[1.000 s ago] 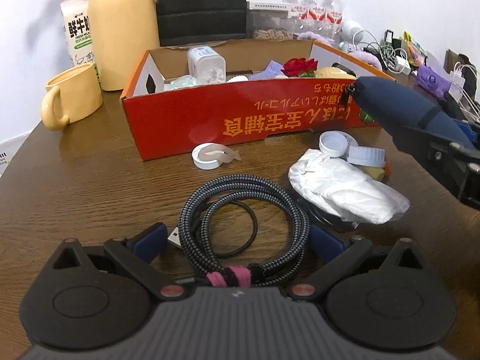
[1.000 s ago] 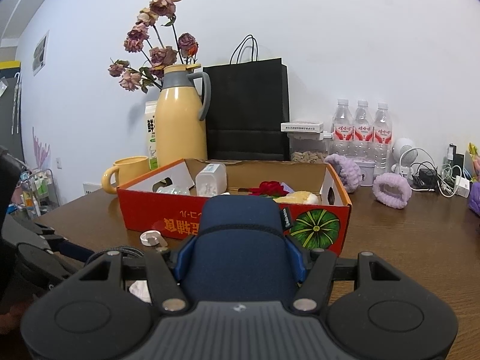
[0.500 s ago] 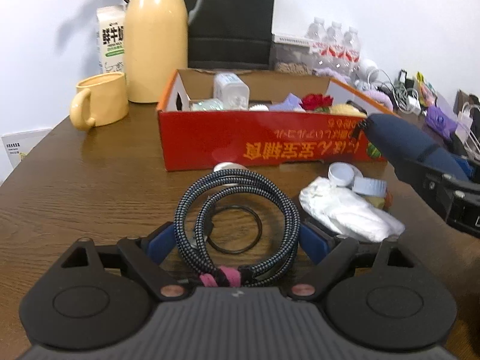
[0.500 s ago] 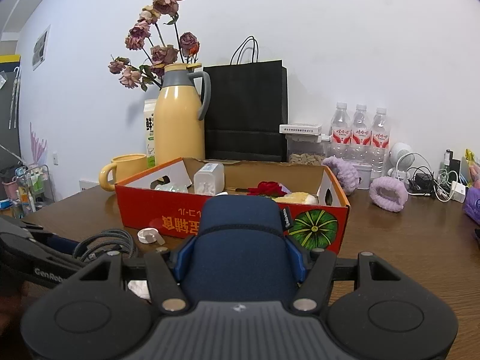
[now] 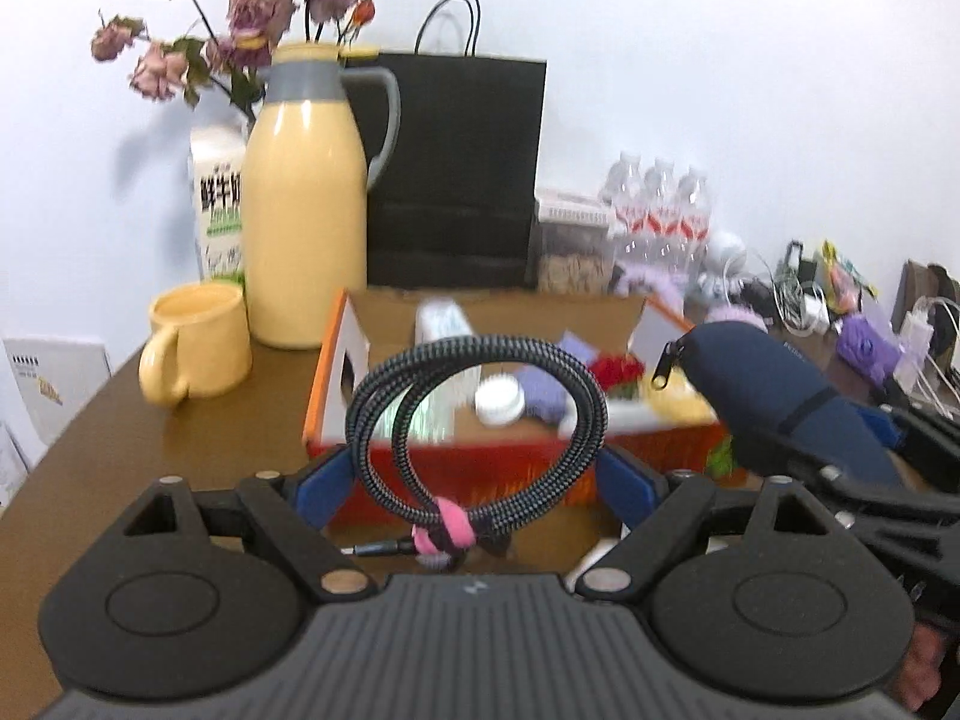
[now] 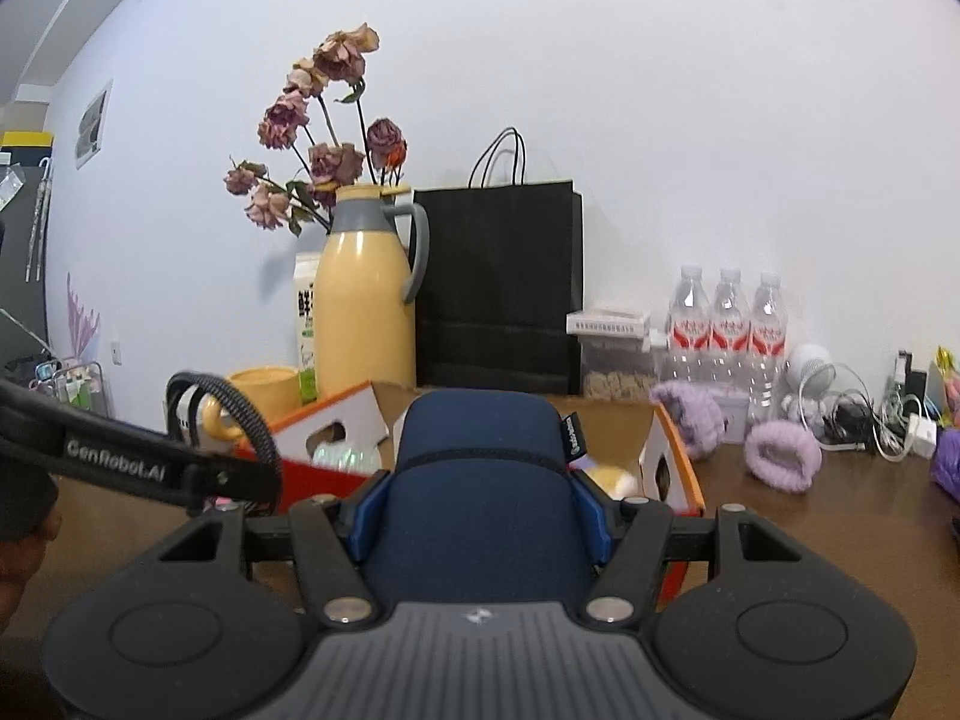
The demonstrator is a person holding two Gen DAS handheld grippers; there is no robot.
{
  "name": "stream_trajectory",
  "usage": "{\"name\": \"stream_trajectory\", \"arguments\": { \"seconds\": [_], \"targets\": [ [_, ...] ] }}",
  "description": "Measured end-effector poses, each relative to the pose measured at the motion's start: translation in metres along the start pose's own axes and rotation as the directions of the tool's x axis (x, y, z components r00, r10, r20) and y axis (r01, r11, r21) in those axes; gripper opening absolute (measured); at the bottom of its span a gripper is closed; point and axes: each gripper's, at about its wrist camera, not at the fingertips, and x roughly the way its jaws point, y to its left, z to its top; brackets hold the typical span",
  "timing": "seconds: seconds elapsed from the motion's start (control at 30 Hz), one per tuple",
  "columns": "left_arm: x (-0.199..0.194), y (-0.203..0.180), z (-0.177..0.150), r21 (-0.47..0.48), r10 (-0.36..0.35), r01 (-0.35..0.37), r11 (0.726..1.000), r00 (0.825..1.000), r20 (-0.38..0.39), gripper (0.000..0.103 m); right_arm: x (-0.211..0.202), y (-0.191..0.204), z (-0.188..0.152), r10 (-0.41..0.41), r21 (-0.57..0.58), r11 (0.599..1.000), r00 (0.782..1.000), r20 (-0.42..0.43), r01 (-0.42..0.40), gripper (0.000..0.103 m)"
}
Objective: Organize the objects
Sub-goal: 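Drop the navy pouch into the box with the right gripper while the left drops the cable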
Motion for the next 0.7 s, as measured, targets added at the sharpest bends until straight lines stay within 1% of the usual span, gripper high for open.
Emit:
{"name": "stream_trajectory", "arguments": {
  "seconds": [0.23, 0.4, 0.5, 0.6, 0.7],
  "targets": [
    [0.025, 0.001, 0.038, -0.053, 0.001, 0.0, 0.999, 1.0, 0.01, 0.088, 0.037, -0.009, 0.026, -0.029, -0.003, 1.0, 0.999, 0.015, 0.029, 0.061],
    [0.053, 0.007, 0.056, -0.093, -0.004, 0.002, 0.996, 1.0, -0.015, 0.088, 0.071, -0.018, 0.038, -0.05, 0.005, 0.999, 0.999, 0.006, 0.05, 0.061],
    [0.073, 0.011, 0.061, -0.115, -0.011, 0.006, 0.993, 0.999, -0.042, 0.088, 0.093, -0.027, 0.038, -0.063, 0.027, 0.998, 0.998, -0.014, 0.063, 0.061],
    [0.098, 0.015, 0.064, -0.131, -0.028, 0.015, 0.991, 0.994, -0.102, 0.088, 0.115, -0.036, 0.036, -0.082, 0.03, 0.996, 0.996, -0.037, 0.084, 0.061],
    [0.119, 0.019, 0.066, -0.14, -0.052, 0.031, 0.99, 0.988, -0.144, 0.088, 0.136, -0.045, 0.033, -0.091, 0.029, 0.995, 0.994, -0.057, 0.093, 0.061]
  ]
}}
